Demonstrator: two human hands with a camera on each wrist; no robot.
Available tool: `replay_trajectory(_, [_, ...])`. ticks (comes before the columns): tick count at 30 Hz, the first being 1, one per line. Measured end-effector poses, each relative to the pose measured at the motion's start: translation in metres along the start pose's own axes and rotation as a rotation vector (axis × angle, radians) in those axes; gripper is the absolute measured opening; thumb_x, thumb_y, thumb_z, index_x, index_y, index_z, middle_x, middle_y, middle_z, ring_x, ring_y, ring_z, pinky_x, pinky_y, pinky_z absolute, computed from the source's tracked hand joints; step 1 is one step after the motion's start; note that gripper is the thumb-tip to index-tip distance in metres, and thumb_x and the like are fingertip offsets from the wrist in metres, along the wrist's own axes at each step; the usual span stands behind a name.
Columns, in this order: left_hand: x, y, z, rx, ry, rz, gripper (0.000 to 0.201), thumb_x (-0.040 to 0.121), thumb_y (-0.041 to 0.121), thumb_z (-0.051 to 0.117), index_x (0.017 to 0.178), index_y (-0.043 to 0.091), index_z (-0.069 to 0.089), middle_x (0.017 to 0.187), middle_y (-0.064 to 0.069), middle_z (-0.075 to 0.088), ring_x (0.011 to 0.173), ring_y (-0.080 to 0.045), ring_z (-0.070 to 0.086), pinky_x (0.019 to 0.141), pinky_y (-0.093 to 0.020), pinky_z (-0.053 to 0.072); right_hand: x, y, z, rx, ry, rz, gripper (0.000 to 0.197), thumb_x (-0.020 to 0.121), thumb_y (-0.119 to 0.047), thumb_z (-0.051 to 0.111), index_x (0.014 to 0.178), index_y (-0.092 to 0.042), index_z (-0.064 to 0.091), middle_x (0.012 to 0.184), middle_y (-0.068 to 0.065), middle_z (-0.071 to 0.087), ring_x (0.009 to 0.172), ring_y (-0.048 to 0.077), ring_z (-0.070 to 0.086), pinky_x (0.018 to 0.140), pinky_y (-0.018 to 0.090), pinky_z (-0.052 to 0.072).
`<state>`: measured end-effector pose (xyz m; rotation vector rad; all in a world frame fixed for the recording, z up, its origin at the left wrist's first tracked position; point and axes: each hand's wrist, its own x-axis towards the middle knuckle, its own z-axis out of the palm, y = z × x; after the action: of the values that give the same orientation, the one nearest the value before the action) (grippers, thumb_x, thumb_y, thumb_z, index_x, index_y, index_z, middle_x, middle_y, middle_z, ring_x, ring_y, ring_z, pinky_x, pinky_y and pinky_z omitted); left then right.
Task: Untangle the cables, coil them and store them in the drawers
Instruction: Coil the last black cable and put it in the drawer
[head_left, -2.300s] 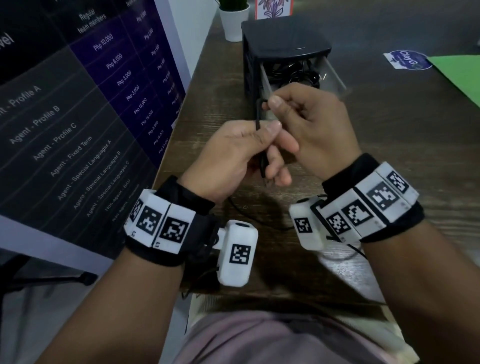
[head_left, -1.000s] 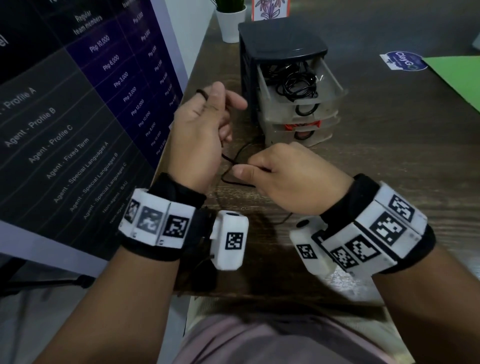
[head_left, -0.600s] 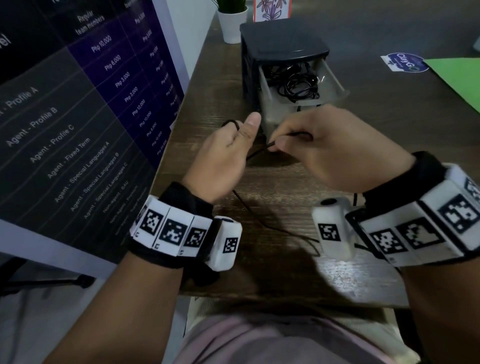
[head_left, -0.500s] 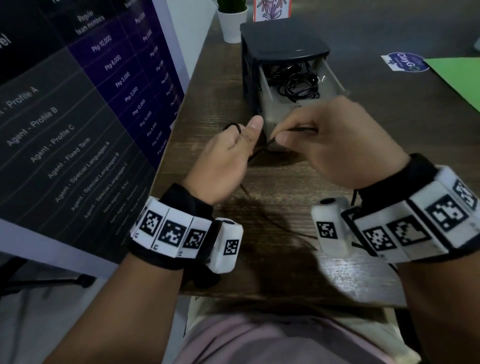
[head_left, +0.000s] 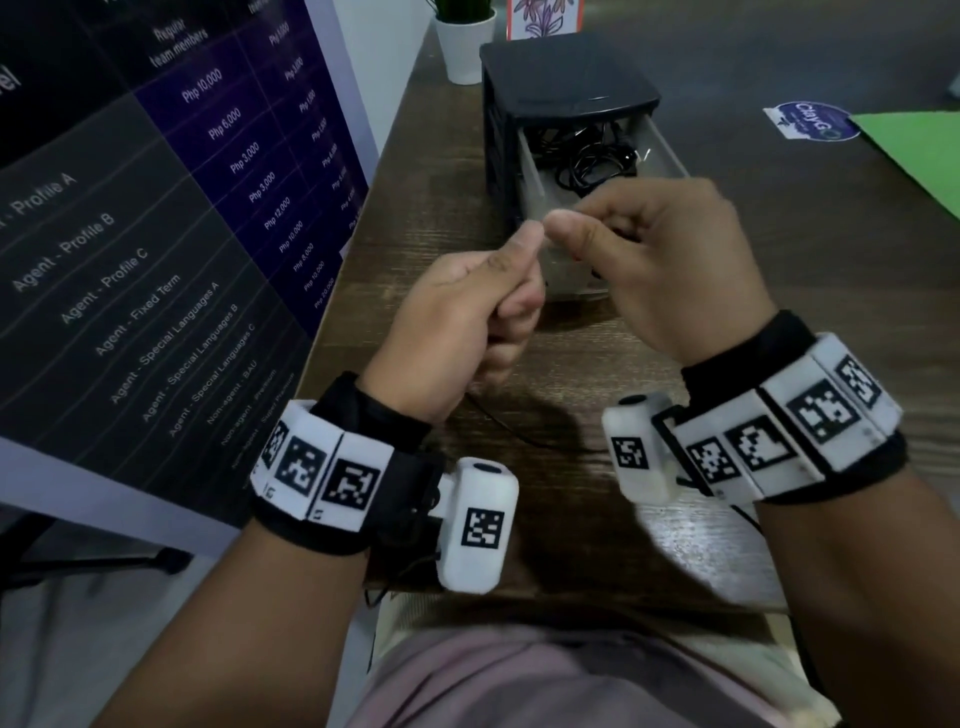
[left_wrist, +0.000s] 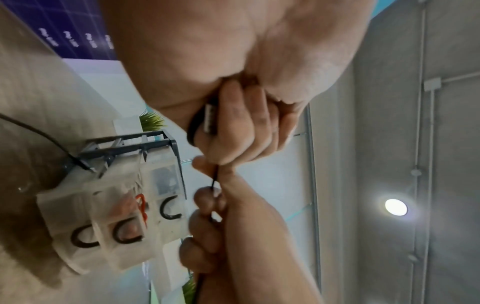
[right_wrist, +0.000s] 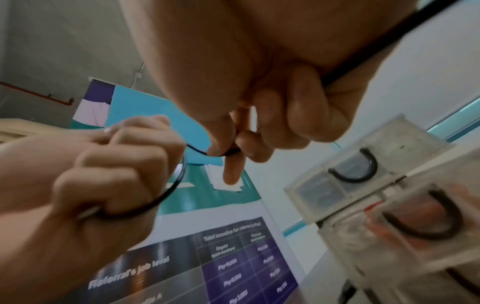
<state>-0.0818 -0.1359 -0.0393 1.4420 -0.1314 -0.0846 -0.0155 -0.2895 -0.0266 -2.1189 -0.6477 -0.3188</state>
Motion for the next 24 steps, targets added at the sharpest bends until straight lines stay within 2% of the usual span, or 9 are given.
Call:
replay_trajectory(3, [0.002,0.005,-0.001,-0.168,-0.013,0.047,0.050,0.104,0.039,0.032,0.057,0.021,0.036,0.052,0.006,0.024,0.040,-0.009,0.015,0.039,-0.019,0.012,-0.004,-0.001,0.013,-0.038,-0.113,0.016,0.038,0.100,-0.037,0.052,0.064,-0.030,0.058,0.055,-0.011,0.051,0.055,0.001,0.046,0.053,0.016,0.031])
replay_trajectory(5, [0.003,0.009,-0.003,-0.269,-0.009,0.090,0.052,0.105,0.039,0.028,0.057,0.021,0.036,0.052,0.005,0.023,0.039,-0.007,0.015,0.037,-0.017,0.012,-0.009,-0.001,0.023,-0.054,-0.146,0.011,0.043,0.102,-0.032,0.049,0.059,-0.031,0.045,0.053,-0.012,0.046,0.053,0.001,0.045,0.052,0.017,0.029])
replay_trajectory(8, [0.005,0.014,-0.008,-0.387,0.011,0.140,0.054,0.107,0.039,0.023,0.058,0.020,0.037,0.053,0.005,0.025,0.037,-0.005,0.017,0.035,-0.016,0.014,-0.016,0.002,0.033,-0.094,-0.251,0.004,0.039,0.103,-0.036,0.043,0.070,-0.020,0.055,0.064,-0.006,0.057,0.063,0.010,0.055,0.058,0.031,0.038])
replay_trajectory(9, [0.005,0.015,-0.010,-0.413,0.024,0.157,0.054,0.107,0.040,0.023,0.059,0.020,0.038,0.053,0.006,0.026,0.038,-0.005,0.018,0.034,-0.017,0.016,-0.018,0.002,0.034,-0.101,-0.292,0.009,0.039,0.104,-0.038,0.042,0.073,-0.020,0.057,0.067,-0.007,0.060,0.065,0.010,0.057,0.060,0.030,0.039])
replay_trajectory(12, [0.006,0.014,-0.015,-0.484,0.067,0.210,0.045,0.107,0.036,0.024,0.070,0.017,0.042,0.059,0.006,0.031,0.043,-0.006,0.025,0.038,-0.018,0.025,-0.022,-0.001,0.034,-0.088,-0.373,0.016,0.041,0.104,-0.040,0.040,0.071,-0.023,0.057,0.059,-0.011,0.053,0.058,0.000,0.051,0.054,0.018,0.032])
replay_trajectory(15, [0.009,0.008,-0.014,-0.484,0.172,0.280,0.029,0.106,0.024,0.030,0.086,0.013,0.047,0.068,0.003,0.034,0.053,-0.008,0.031,0.049,-0.021,0.031,-0.024,-0.004,0.034,-0.098,-0.412,-0.002,0.042,0.103,-0.040,0.042,0.070,-0.021,0.059,0.055,-0.010,0.051,0.056,0.001,0.050,0.054,0.019,0.032])
replay_trajectory(19, [0.013,-0.001,-0.018,-0.261,0.384,0.357,0.010,0.098,0.013,0.040,0.098,0.013,0.051,0.072,0.005,0.041,0.059,-0.008,0.037,0.057,-0.022,0.035,-0.025,-0.004,0.027,-0.146,-0.495,0.001,0.043,0.101,-0.044,0.046,0.068,-0.021,0.060,0.050,-0.012,0.051,0.053,-0.001,0.051,0.052,0.017,0.031])
replay_trajectory(22, [0.014,-0.012,-0.025,0.161,0.525,0.361,0.011,0.094,0.020,0.045,0.102,0.019,0.052,0.078,0.006,0.045,0.065,-0.009,0.041,0.064,-0.025,0.039,-0.025,-0.008,0.018,-0.134,-0.542,-0.028,0.043,0.099,-0.046,0.050,0.068,-0.020,0.065,0.051,-0.013,0.054,0.055,-0.003,0.054,0.051,0.013,0.034])
replay_trajectory(24, [0.014,-0.021,-0.029,0.433,0.514,0.297,0.009,0.096,0.024,0.045,0.101,0.024,0.052,0.086,0.009,0.049,0.074,-0.007,0.046,0.072,-0.025,0.040,-0.024,-0.013,0.010,-0.092,-0.555,-0.030,0.042,0.096,-0.046,0.054,0.065,-0.021,0.067,0.048,-0.012,0.052,0.049,0.000,0.052,0.049,0.012,0.034])
